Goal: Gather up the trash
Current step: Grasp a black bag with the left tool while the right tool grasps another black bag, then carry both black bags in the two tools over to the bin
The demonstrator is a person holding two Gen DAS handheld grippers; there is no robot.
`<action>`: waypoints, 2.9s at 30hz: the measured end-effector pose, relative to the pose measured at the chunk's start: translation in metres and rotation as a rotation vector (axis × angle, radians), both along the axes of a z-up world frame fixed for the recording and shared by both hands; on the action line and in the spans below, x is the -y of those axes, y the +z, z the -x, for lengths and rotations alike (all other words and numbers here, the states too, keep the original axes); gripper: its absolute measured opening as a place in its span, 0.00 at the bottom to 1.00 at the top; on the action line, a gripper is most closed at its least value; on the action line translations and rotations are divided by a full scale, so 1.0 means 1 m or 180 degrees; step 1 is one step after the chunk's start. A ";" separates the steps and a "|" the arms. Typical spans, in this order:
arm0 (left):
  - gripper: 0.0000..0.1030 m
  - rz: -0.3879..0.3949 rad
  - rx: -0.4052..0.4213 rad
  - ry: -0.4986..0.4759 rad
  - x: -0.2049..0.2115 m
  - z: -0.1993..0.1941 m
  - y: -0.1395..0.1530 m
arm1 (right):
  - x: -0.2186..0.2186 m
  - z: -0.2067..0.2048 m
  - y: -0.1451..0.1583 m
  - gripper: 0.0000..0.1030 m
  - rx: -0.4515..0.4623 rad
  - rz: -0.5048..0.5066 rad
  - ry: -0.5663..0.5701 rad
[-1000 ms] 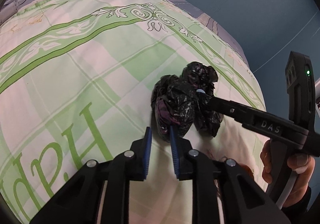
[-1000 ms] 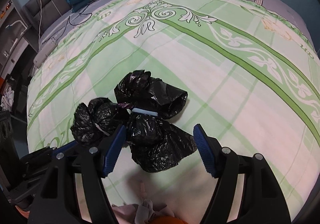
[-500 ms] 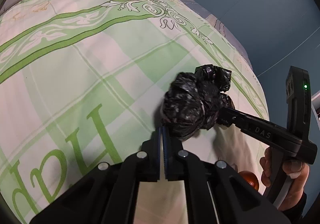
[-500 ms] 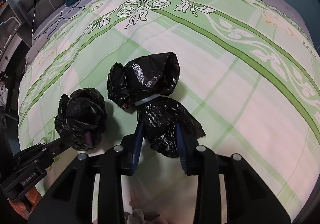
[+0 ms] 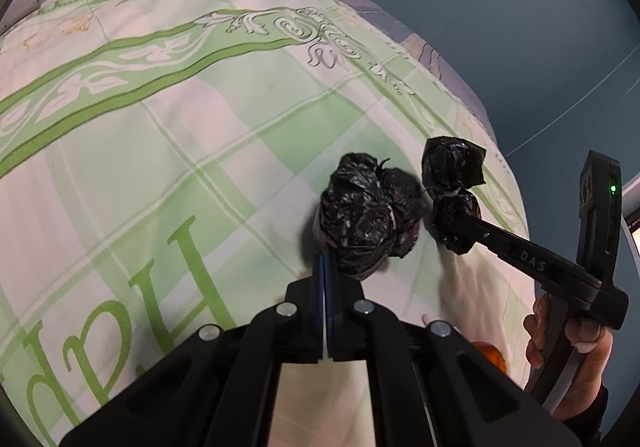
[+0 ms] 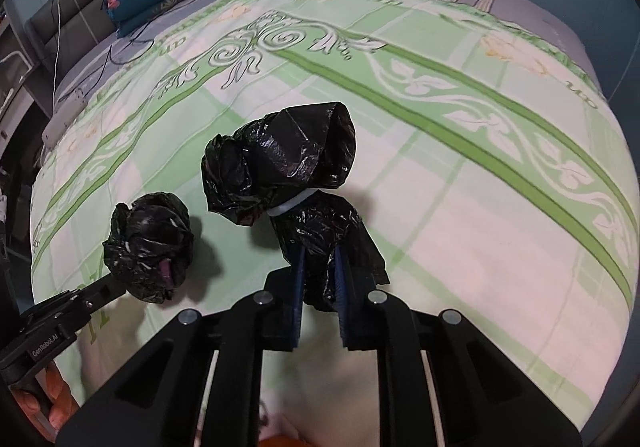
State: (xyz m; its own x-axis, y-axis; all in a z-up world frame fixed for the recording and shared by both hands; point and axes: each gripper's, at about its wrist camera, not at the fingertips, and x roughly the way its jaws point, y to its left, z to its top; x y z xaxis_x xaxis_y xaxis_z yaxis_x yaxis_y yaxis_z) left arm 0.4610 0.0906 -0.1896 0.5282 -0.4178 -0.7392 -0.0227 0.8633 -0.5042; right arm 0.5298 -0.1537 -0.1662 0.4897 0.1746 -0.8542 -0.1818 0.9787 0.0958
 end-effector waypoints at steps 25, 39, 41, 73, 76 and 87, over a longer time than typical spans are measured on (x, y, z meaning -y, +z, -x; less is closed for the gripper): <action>0.50 -0.0663 0.0275 -0.0192 0.050 -0.020 0.028 | 0.056 0.100 0.067 0.13 0.0343 -0.0285 0.0002; 0.28 -0.0602 0.0430 -0.0139 0.053 0.019 0.052 | 0.078 0.158 0.102 0.13 0.0596 -0.0471 -0.0037; 0.28 -0.0575 0.0551 -0.0213 0.059 0.045 0.073 | 0.090 0.178 0.113 0.13 0.0667 -0.0512 -0.0092; 0.29 -0.0539 0.1873 -0.1846 0.272 0.340 0.232 | 0.276 0.470 0.153 0.13 0.1368 -0.0593 -0.1343; 0.29 -0.0538 0.1845 -0.1949 0.288 0.341 0.227 | 0.289 0.483 0.144 0.13 0.1344 -0.0607 -0.1474; 0.29 -0.0542 0.1619 -0.2271 0.341 0.349 0.197 | 0.321 0.508 0.112 0.13 0.1205 -0.0677 -0.1795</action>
